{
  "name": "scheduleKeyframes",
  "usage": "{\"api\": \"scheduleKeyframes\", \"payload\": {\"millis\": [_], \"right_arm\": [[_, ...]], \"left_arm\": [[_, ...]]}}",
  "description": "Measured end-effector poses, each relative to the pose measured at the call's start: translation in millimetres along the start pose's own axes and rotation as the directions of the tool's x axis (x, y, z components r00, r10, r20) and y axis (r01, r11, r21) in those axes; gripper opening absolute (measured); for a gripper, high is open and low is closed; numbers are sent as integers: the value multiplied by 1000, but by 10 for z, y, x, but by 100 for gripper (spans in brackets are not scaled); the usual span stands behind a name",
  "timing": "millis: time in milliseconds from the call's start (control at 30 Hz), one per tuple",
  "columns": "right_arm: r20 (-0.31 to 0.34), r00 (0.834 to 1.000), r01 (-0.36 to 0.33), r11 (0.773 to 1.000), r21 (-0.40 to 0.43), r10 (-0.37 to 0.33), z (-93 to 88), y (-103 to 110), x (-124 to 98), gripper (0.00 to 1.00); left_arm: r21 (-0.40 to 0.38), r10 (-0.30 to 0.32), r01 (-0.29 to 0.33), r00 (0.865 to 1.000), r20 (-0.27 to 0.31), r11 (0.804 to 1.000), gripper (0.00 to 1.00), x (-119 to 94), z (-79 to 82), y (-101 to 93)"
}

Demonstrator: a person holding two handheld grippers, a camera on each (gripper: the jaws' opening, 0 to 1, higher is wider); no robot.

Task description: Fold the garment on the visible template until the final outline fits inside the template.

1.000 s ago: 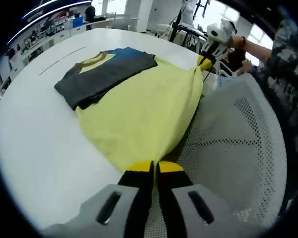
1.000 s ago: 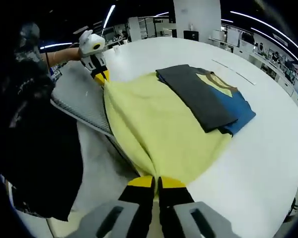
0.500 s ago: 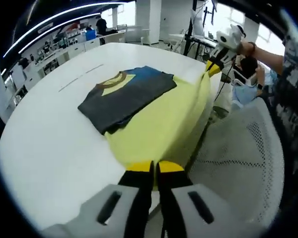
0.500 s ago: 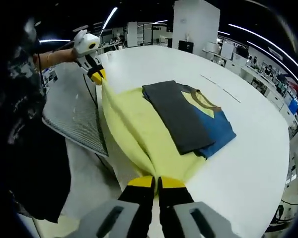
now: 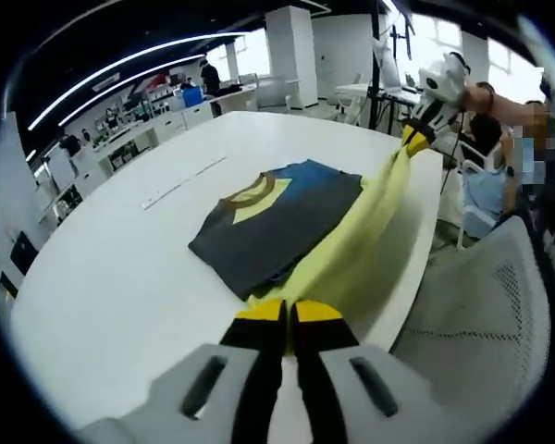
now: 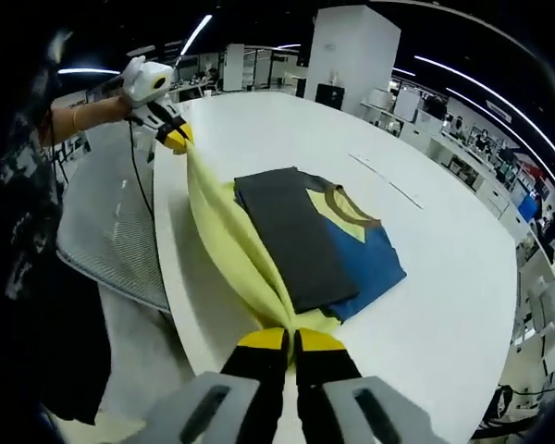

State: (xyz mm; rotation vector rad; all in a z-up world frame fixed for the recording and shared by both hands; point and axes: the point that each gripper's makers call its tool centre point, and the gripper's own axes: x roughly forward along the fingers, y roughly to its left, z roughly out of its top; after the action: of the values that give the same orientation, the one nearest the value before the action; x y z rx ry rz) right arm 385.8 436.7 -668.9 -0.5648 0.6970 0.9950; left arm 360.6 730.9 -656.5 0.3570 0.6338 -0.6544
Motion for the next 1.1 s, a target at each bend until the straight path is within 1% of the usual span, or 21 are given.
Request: {"api": "scheduleKeyframes", "payload": {"millis": [167,200,400,567,633,800,867,933,1000,1067,1100], "right_arm": [[21,999,44,999,1,-44,124,-151,7,0],[22,998,53,999,3,-53,140,-181,9,0],[45,993,108,994,13,-108,247,-347,13,0],[61,986,155,988,6,-155,331,-496,17,0],[70,983,167,986,16,-168,375,-553,19,0],[86,975,207,978,7,-206,467,-689,19,0],[98,973,209,978,20,-210,507,-739,26,0],[102,976,192,981,40,-195,535,-768,54,0],[107,972,206,978,42,-209,572,-832,89,0],[97,970,214,974,72,-221,587,-901,131,0],[98,969,221,973,73,-227,600,-932,147,0]], "left_arm": [[12,56,-56,998,33,998,0,51,163,180],[13,57,-58,998,35,998,0,60,170,197],[18,111,-113,991,78,993,0,118,340,387],[-35,150,-147,981,121,989,0,143,503,502],[-45,166,-161,977,133,986,0,154,563,556],[-58,186,-178,968,167,982,0,170,710,669],[-61,200,-192,964,174,979,0,186,751,724],[-62,224,-216,957,183,974,0,214,781,793],[-74,230,-220,956,182,973,0,264,791,838],[-80,232,-221,956,179,972,0,306,793,874],[-80,232,-221,957,176,972,0,326,795,888]]}}
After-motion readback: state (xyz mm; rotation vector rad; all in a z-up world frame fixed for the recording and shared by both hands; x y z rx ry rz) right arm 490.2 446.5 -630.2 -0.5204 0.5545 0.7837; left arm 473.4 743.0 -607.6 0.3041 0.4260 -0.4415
